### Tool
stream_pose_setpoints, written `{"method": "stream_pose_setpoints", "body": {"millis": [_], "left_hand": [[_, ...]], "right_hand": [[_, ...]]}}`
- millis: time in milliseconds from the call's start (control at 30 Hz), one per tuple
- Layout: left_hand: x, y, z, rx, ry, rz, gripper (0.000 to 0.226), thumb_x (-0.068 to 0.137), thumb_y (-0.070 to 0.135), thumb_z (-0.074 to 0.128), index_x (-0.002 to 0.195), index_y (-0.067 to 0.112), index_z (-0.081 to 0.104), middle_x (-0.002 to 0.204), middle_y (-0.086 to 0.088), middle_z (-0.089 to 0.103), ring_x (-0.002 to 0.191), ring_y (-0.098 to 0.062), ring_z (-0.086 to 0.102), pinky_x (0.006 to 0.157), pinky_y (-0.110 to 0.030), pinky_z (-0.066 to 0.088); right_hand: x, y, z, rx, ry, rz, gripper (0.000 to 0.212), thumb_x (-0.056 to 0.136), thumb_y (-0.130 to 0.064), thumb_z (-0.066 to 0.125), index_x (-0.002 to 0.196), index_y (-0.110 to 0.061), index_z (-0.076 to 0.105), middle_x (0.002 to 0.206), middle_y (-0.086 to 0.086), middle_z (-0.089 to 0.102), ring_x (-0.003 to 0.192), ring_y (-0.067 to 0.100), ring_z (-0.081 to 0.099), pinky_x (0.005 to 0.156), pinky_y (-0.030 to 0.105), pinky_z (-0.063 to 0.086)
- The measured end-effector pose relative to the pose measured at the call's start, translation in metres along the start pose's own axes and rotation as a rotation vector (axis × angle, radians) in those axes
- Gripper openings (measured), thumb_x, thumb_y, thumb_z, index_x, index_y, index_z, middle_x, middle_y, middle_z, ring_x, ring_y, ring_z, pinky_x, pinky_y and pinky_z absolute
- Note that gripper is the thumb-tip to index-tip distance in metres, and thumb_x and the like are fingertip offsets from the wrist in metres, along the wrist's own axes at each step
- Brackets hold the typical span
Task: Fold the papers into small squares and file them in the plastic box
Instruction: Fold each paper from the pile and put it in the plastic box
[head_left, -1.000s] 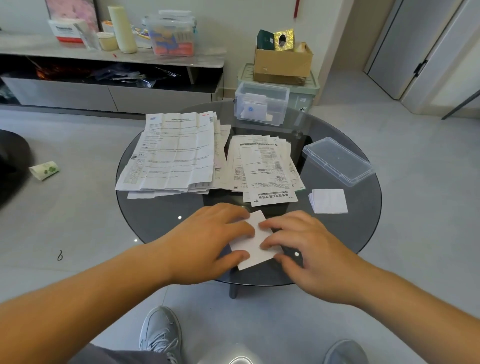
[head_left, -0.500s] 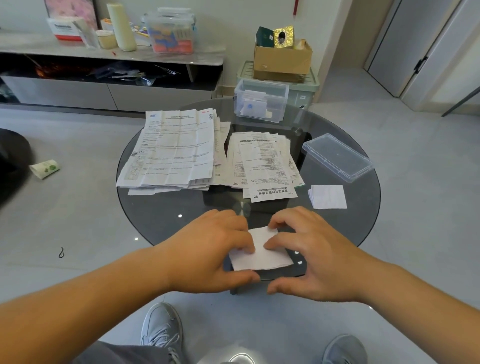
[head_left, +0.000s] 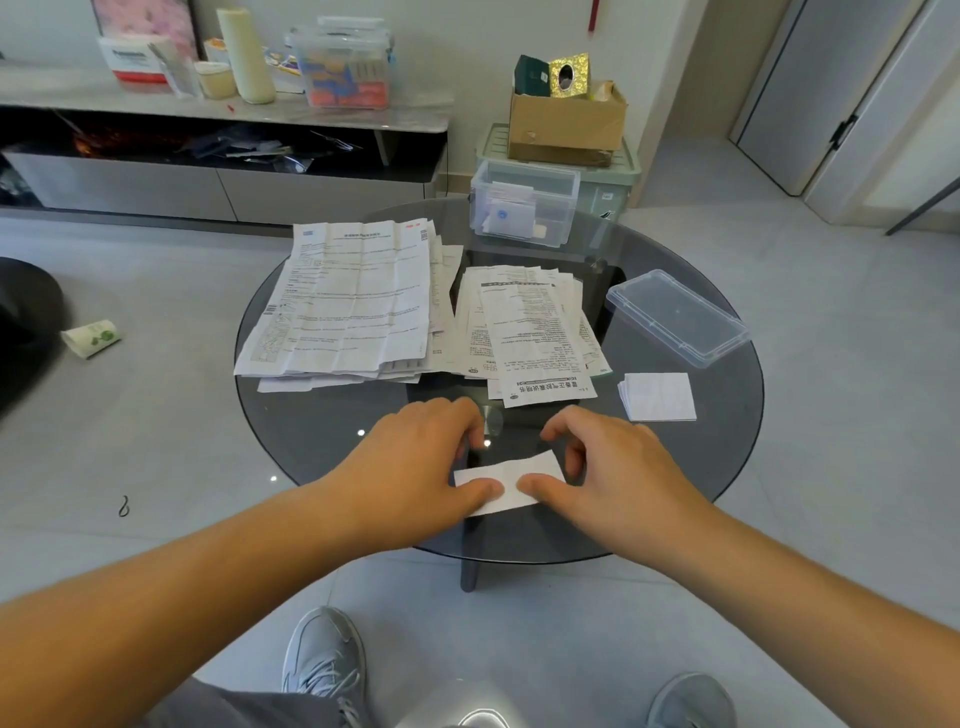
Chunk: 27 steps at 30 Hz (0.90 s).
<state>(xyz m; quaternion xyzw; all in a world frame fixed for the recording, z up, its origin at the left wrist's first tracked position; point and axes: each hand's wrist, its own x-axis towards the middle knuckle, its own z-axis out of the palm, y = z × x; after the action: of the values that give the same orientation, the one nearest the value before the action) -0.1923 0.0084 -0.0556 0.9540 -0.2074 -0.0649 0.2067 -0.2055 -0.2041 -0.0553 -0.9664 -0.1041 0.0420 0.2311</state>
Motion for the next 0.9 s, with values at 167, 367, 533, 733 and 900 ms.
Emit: {"method": "stream_pose_setpoints", "body": {"millis": [167, 367, 533, 733, 900], "left_hand": [[-0.002, 0.002, 0.003, 0.051, -0.099, 0.064, 0.021, 0.096, 0.05, 0.055, 0.115, 0.043, 0.051, 0.116, 0.013, 0.04, 0.111, -0.011, 0.036, 0.1, -0.032, 0.028], [0.0, 0.002, -0.005, 0.054, -0.19, 0.047, 0.027, 0.093, 0.058, 0.058, 0.117, 0.048, 0.055, 0.116, 0.014, 0.038, 0.113, -0.009, 0.033, 0.105, -0.034, 0.025], [0.001, 0.002, -0.013, 0.045, -0.249, 0.007, 0.031, 0.09, 0.055, 0.065, 0.119, 0.05, 0.054, 0.12, 0.015, 0.039, 0.116, -0.01, 0.032, 0.106, -0.035, 0.025], [0.003, -0.001, -0.02, 0.028, -0.291, 0.0, 0.037, 0.085, 0.055, 0.07, 0.119, 0.05, 0.055, 0.116, 0.017, 0.042, 0.112, -0.008, 0.037, 0.098, -0.03, 0.028], [0.006, -0.002, -0.025, -0.011, -0.312, -0.02, 0.042, 0.079, 0.052, 0.079, 0.117, 0.047, 0.061, 0.115, 0.017, 0.048, 0.108, -0.005, 0.047, 0.096, -0.027, 0.042]], "right_hand": [[-0.002, -0.006, 0.003, -0.043, 0.007, 0.022, 0.042, 0.081, -0.066, 0.066, 0.109, -0.039, 0.05, 0.093, -0.019, 0.051, 0.094, 0.008, 0.05, 0.096, 0.037, 0.038], [-0.002, -0.013, -0.001, -0.068, -0.06, 0.075, 0.045, 0.081, -0.065, 0.066, 0.113, -0.041, 0.045, 0.101, -0.015, 0.048, 0.104, 0.012, 0.046, 0.095, 0.037, 0.034], [0.005, -0.01, -0.012, -0.075, -0.121, 0.164, 0.054, 0.075, -0.065, 0.073, 0.114, -0.04, 0.047, 0.099, -0.015, 0.049, 0.102, 0.014, 0.049, 0.093, 0.037, 0.037], [0.003, -0.001, -0.023, 0.081, -0.151, 0.2, 0.046, 0.077, -0.045, 0.082, 0.113, -0.039, 0.054, 0.094, -0.014, 0.052, 0.089, 0.011, 0.055, 0.09, 0.042, 0.053], [0.001, 0.011, -0.018, 0.134, -0.109, 0.059, 0.037, 0.081, -0.036, 0.08, 0.111, -0.044, 0.06, 0.104, -0.019, 0.049, 0.103, 0.007, 0.05, 0.094, 0.03, 0.048]]}}
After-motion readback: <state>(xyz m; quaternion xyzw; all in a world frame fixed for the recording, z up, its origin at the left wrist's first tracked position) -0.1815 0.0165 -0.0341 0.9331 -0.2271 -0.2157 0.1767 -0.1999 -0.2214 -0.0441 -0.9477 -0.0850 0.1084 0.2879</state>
